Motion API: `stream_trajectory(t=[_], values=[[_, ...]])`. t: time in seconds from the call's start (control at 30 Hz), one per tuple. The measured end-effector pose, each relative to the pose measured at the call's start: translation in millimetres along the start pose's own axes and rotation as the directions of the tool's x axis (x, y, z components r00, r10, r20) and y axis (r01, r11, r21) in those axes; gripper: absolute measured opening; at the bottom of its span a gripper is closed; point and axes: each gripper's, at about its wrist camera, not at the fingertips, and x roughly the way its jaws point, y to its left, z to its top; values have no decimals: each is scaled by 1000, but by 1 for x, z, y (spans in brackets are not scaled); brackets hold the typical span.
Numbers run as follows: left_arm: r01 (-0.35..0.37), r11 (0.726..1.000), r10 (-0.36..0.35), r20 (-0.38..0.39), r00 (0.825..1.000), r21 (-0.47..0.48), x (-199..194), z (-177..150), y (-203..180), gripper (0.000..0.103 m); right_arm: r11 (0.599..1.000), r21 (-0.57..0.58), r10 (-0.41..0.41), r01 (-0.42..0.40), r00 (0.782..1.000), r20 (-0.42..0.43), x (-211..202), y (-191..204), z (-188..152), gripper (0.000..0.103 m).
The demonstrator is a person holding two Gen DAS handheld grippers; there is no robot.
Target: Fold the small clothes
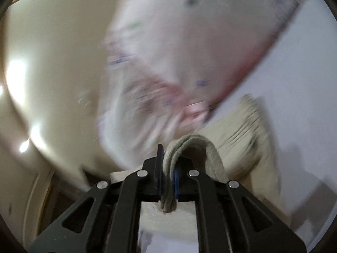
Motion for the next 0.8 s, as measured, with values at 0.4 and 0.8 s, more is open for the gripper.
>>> stream_trajectory(t=[0.4,0.8], values=[[209,893,-235,-15,972,-398,51,26,66,17,995,104,0,-6,998,58,61,-14,41,73],[7,997,-18,-149,989,-75,20,1,22,73,998,-57,13,-7,995,98,30,5,25,100]])
